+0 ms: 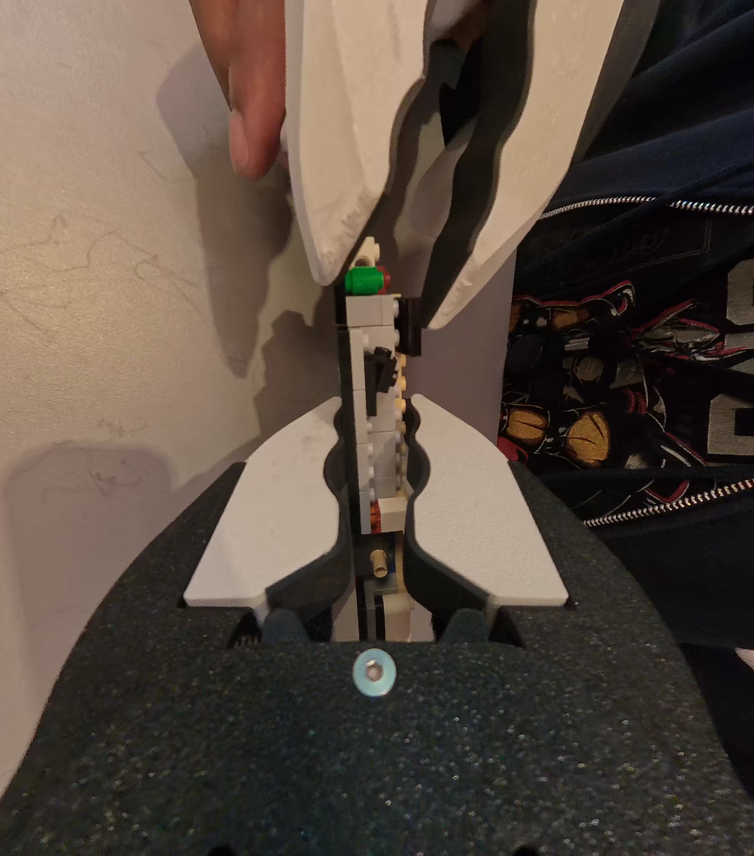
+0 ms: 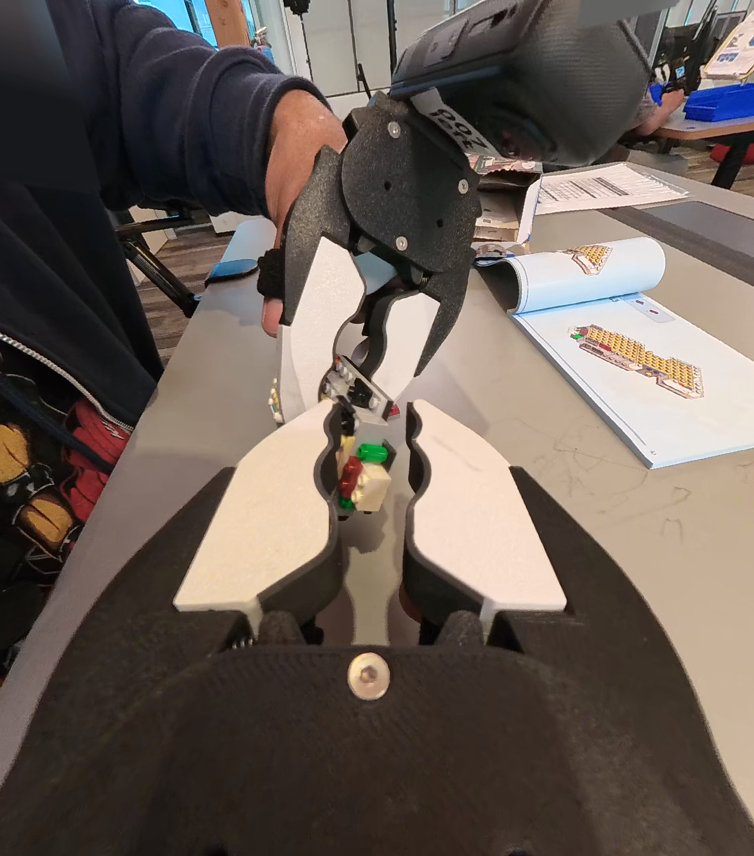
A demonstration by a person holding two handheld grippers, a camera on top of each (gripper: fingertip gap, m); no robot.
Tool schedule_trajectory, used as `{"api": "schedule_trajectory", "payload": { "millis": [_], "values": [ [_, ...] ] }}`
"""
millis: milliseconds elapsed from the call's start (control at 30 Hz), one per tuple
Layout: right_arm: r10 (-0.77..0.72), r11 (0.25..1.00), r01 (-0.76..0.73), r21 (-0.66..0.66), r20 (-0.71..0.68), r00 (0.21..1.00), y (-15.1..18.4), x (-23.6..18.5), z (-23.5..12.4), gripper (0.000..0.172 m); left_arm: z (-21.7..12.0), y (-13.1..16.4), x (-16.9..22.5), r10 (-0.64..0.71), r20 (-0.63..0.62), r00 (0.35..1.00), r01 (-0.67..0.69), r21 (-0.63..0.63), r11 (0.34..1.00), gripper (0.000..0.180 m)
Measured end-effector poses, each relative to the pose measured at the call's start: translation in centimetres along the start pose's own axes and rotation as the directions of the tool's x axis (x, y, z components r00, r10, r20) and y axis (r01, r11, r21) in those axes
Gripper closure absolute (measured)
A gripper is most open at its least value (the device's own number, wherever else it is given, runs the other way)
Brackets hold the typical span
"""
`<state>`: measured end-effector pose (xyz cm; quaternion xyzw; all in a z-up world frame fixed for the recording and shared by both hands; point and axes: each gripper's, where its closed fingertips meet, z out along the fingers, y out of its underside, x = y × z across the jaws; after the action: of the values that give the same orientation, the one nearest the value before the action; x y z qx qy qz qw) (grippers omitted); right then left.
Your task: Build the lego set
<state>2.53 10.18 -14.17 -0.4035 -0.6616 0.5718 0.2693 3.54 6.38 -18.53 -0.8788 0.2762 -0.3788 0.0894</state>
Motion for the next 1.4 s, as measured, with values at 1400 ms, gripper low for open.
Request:
{"api": "schedule_trajectory", "payload": {
  "millis": [1400],
  "values": [
    [0.145, 0.985, -0.138, -0.105, 0.068, 0.987, 1.4, -1.0, 0.7, 0.145, -0.3, 0.2, -0.3, 0.143, 0.158, 0.977, -0.129, -0.095, 0.987, 0.159]
  ]
}}
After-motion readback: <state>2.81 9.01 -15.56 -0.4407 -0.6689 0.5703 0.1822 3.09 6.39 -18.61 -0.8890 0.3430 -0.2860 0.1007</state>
